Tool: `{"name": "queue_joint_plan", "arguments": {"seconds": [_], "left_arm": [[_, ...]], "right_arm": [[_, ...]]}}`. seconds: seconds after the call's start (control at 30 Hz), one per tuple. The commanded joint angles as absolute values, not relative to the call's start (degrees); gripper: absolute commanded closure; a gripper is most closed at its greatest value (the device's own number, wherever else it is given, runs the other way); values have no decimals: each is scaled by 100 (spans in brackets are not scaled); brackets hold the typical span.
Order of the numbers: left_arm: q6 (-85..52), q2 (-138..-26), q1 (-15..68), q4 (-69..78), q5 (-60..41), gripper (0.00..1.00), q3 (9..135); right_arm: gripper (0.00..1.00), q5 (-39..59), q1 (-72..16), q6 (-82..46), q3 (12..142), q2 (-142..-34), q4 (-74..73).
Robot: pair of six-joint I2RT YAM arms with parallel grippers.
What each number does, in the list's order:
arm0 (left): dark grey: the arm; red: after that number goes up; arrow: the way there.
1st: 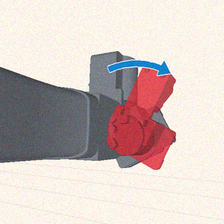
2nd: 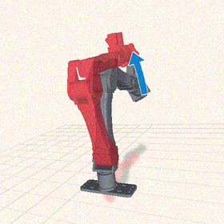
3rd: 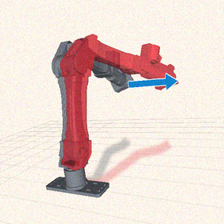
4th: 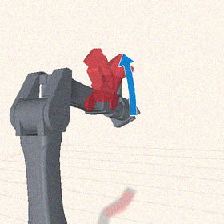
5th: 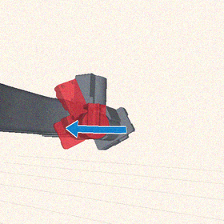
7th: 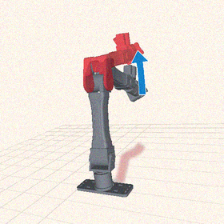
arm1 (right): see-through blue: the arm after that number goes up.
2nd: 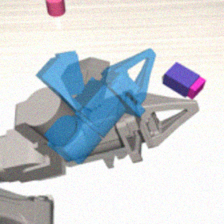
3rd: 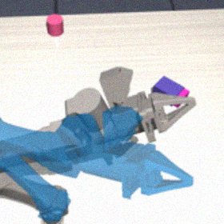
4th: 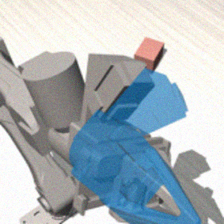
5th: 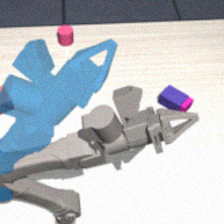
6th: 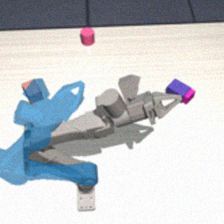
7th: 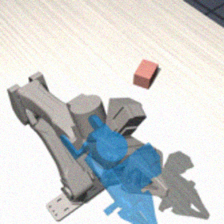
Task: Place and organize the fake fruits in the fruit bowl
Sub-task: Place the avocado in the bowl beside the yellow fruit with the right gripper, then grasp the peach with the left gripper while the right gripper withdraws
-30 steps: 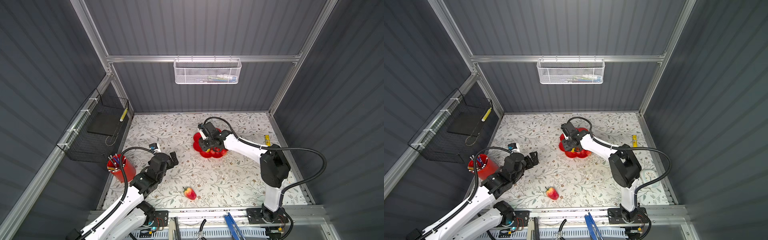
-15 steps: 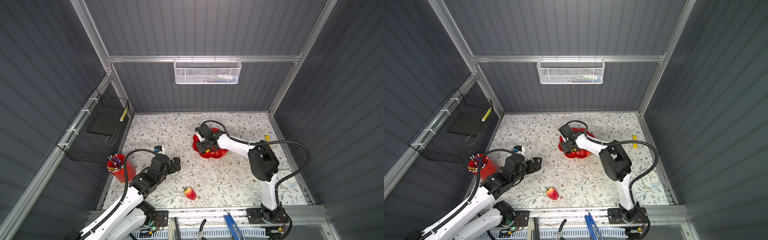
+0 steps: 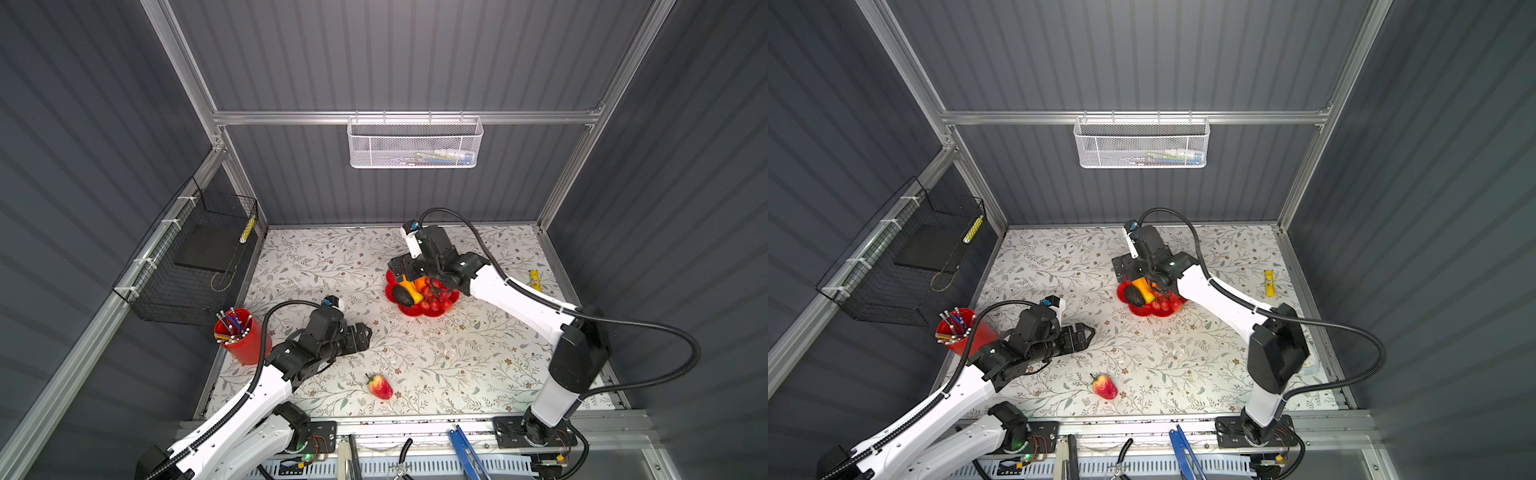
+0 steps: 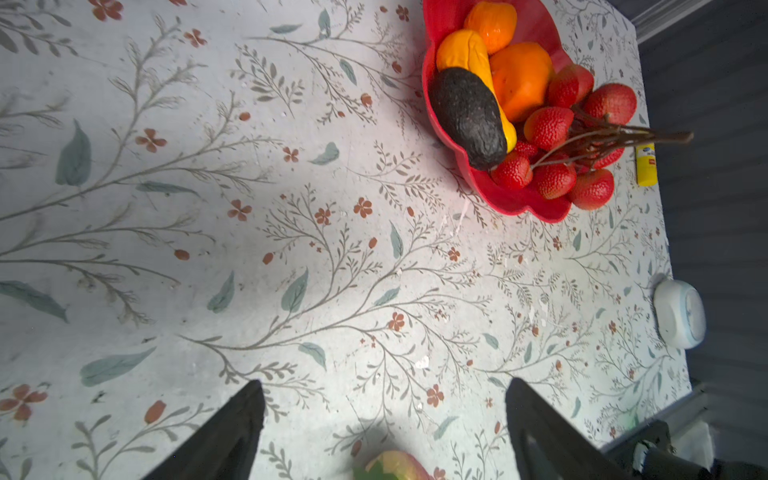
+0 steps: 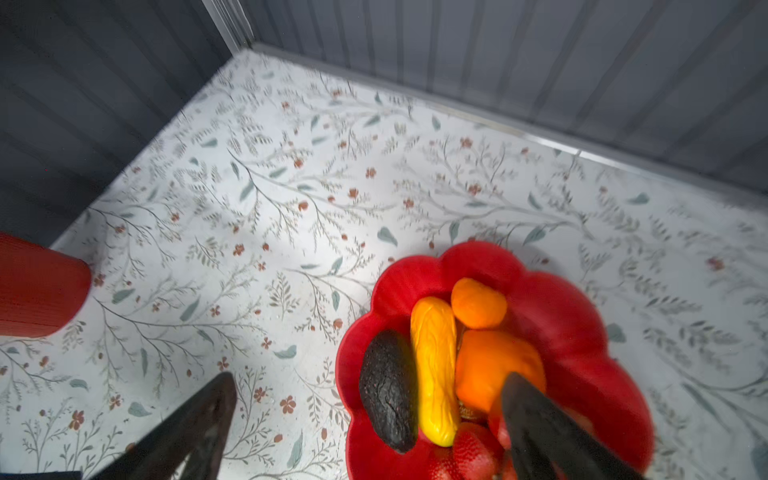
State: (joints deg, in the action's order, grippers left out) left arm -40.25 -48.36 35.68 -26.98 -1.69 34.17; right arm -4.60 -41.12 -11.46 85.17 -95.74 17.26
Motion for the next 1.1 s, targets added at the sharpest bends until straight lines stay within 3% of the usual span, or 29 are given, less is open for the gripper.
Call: {"name": "queue_joint_plan", "arguments": {"seconds": [0.0, 0.3, 0.77, 0.93, 1.07], "left_arm": [[-4287, -4749, 3728, -2861, -672, 10, 3225], [-4711, -5122, 5043, -3096, -264, 10, 3178], [-5001, -6387, 6326, -2875, 110, 11, 3195], [-5027, -6737, 6415, -2776, 176, 20, 3223], [-5037, -6742, 6416, -2718, 278, 35, 3238]], "right_arm": [[1, -708, -3993, -1285, 8026, -9177, 1108], [1, -958, -3635, -1570, 7035, -8321, 713], [1, -905, -3311, -1848, 6412, -7938, 625], [1, -862, -3245, -1888, 6330, -7872, 601], [1, -857, -3209, -1906, 6237, -7814, 580]]}}
